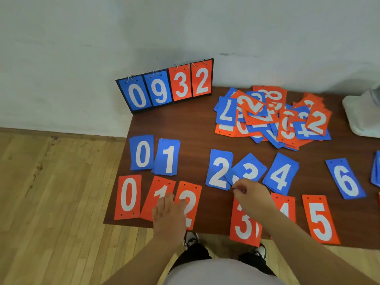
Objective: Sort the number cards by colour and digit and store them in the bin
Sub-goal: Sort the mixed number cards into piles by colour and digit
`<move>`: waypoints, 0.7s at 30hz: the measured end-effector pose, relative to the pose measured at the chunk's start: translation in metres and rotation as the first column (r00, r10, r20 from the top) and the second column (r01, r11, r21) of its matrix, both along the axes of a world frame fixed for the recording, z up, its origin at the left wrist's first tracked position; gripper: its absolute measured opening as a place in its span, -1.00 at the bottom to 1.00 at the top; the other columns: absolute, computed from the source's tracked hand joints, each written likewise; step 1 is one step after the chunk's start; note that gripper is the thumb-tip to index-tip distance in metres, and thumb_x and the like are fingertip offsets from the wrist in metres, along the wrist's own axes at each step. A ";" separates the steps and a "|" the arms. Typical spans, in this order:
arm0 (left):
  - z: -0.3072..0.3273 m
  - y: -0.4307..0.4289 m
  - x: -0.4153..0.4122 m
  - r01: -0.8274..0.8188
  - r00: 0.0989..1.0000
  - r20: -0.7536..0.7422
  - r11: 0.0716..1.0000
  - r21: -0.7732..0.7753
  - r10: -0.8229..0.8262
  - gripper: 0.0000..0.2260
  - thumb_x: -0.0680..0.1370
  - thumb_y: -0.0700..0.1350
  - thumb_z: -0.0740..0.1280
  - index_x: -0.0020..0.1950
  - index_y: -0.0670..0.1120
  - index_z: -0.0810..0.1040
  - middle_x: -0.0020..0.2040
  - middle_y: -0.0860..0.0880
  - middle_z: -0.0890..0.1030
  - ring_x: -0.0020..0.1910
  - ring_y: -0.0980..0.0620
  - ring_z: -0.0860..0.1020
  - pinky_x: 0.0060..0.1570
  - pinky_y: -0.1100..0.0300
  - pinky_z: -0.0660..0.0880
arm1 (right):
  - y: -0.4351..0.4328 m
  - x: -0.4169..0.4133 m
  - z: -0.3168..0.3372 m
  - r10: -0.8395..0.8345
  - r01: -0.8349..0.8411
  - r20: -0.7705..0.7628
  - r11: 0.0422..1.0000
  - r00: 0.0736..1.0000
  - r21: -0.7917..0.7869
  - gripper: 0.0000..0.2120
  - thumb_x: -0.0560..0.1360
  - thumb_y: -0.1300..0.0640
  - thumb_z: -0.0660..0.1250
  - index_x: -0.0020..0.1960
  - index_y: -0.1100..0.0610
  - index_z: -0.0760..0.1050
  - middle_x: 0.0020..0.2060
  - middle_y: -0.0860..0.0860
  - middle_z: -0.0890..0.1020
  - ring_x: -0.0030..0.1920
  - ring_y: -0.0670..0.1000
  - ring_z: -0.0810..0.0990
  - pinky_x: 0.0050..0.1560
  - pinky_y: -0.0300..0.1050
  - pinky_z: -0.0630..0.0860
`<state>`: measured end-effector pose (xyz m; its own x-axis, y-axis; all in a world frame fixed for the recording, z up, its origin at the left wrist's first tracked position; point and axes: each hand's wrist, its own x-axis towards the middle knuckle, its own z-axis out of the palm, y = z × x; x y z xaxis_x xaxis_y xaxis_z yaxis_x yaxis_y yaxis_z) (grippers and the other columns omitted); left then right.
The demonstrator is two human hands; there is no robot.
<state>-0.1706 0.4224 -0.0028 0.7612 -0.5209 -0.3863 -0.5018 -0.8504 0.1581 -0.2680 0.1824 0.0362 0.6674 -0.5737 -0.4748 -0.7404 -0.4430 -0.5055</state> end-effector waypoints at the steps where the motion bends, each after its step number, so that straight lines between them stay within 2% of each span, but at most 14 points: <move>1: 0.001 0.000 -0.001 0.013 1.000 0.001 1.000 0.011 -0.013 -0.53 0.63 -0.05 0.29 0.51 0.22 0.29 0.45 -0.04 0.27 0.44 -0.10 0.24 0.37 0.03 0.27 | -0.002 -0.003 0.000 0.001 -0.001 -0.003 1.000 1.000 -0.013 -0.91 0.62 0.06 0.30 0.08 -0.09 0.55 -0.12 -0.20 0.57 -0.19 -0.11 0.59 -0.28 -0.30 0.53; 4: 0.005 -0.001 -0.002 -0.004 1.000 -0.011 1.000 0.012 0.004 -0.54 0.63 -0.02 0.28 0.51 0.22 0.28 0.45 -0.03 0.27 0.44 -0.10 0.24 0.39 0.02 0.29 | -0.010 -0.012 0.002 0.003 -0.003 -0.003 0.999 1.000 -0.042 -0.86 0.62 0.06 0.29 0.16 -0.07 0.55 -0.06 -0.17 0.57 -0.18 -0.14 0.58 -0.30 -0.35 0.49; 7: 0.013 -0.008 -0.005 -0.041 0.999 -0.004 0.999 -0.026 0.041 -0.60 0.63 0.08 0.25 0.47 0.19 0.31 0.40 0.00 0.33 0.39 -0.06 0.29 0.35 0.04 0.34 | -0.024 -0.024 0.009 -0.003 0.005 0.035 0.999 0.999 -0.054 -0.82 0.59 0.07 0.31 0.18 -0.03 0.57 -0.03 -0.14 0.58 -0.13 -0.15 0.57 -0.24 -0.34 0.49; 11: 0.031 -0.039 -0.012 -0.081 0.996 0.030 0.992 -0.101 0.084 -0.52 0.62 0.17 0.25 0.53 0.16 0.28 0.47 -0.02 0.33 0.48 -0.09 0.27 0.43 -0.03 0.30 | -0.054 -0.048 0.023 -0.032 0.039 0.115 0.998 0.993 -0.057 -0.76 0.55 0.04 0.36 0.21 -0.02 0.57 0.07 -0.10 0.56 -0.07 -0.13 0.56 -0.14 -0.25 0.48; 15: 0.053 -0.091 -0.024 -0.062 0.993 0.088 0.981 -0.184 0.080 -0.50 0.59 0.19 0.28 0.50 0.14 0.29 0.33 0.02 0.39 0.34 0.00 0.34 0.34 0.09 0.36 | -0.099 -0.083 0.035 -0.025 0.040 0.166 0.995 0.986 -0.087 -0.74 0.53 0.04 0.39 0.22 -0.02 0.57 0.16 -0.07 0.55 -0.01 -0.10 0.54 -0.01 -0.21 0.41; 18: 0.068 -0.132 -0.042 -0.060 0.991 0.106 0.975 -0.216 0.084 -0.49 0.59 0.18 0.30 0.51 0.12 0.29 0.34 0.03 0.40 0.32 0.00 0.35 0.27 0.13 0.39 | -0.139 -0.114 0.048 -0.027 0.041 0.143 0.994 0.989 -0.102 -0.74 0.53 0.04 0.40 0.21 -0.04 0.56 0.16 -0.06 0.53 -0.08 -0.12 0.54 -0.04 -0.21 0.42; 21: 0.077 -0.172 -0.061 -0.068 0.989 0.106 0.960 -0.271 0.100 -0.48 0.57 0.13 0.36 0.50 0.11 0.31 0.35 0.01 0.42 0.31 -0.02 0.39 0.21 0.11 0.42 | -0.180 -0.145 0.054 -0.062 0.081 0.147 0.988 0.987 -0.129 -0.75 0.51 0.02 0.42 0.18 -0.04 0.57 0.15 -0.03 0.57 0.05 -0.02 0.58 0.04 -0.13 0.49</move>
<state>-0.2320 0.2501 0.0744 0.8383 -0.5248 -0.1480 -0.4588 -0.8256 0.3286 -0.4128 0.0022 0.0899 0.6776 -0.6744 -0.2933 -0.6974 -0.4627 -0.5472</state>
